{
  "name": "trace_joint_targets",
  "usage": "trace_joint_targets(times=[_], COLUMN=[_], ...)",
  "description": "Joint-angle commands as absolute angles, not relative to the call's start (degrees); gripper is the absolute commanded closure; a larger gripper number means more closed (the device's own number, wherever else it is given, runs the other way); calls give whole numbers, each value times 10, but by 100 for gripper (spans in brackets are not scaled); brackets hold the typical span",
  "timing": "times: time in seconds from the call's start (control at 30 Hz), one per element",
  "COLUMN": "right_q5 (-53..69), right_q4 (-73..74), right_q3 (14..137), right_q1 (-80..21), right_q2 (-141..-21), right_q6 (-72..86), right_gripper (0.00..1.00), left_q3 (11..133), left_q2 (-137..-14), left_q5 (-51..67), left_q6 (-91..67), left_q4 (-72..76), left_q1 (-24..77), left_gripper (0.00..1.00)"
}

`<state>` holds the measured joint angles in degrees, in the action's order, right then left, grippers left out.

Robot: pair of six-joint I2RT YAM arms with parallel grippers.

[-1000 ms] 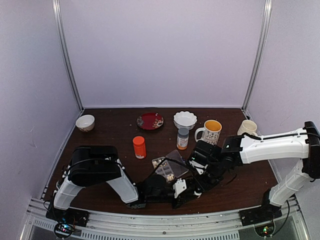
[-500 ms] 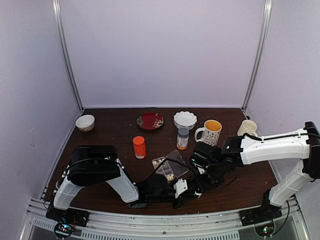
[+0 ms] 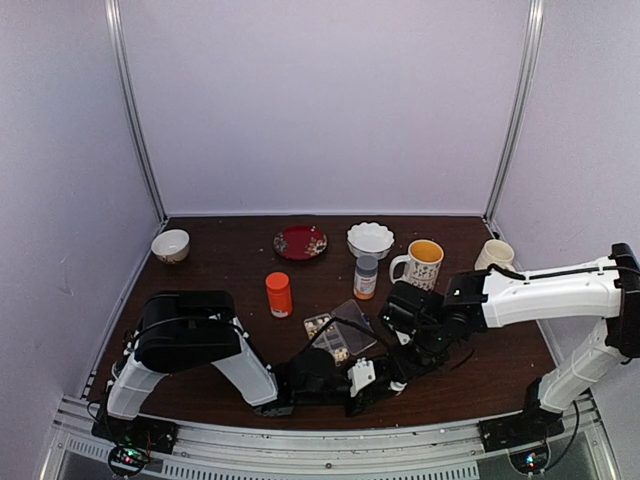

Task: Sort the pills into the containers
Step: Screw the lid of the pill bottle onto the pill bottle.

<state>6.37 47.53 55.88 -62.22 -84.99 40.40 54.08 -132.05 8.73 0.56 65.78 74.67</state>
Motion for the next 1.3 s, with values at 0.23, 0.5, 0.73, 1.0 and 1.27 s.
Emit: trace_joint_targets(times=[0.23,0.5,0.73,1.0,1.27], right_q5=[118,126,136,146,154], right_q4=[382,378,356,329,322], right_q3=[511,465,410,398,399], right_q1=[-613,-593,-577,-570,-570], right_q2=[-762,-724,-690,-706,-734], right_q6=[377,373,380,381,373], right_gripper=[45,56,60,64,65], left_q3=[551,553,548,550,550], left_q2=[-1325,-1327,-1327,-1329,-1328], left_q5=[88,87,83,86,87], left_q6=[18,15,11,10,10], left_q4=[621,618,629,629,628], left_q1=[750,751,750,750,750], left_gripper=[95,95,89,89,89])
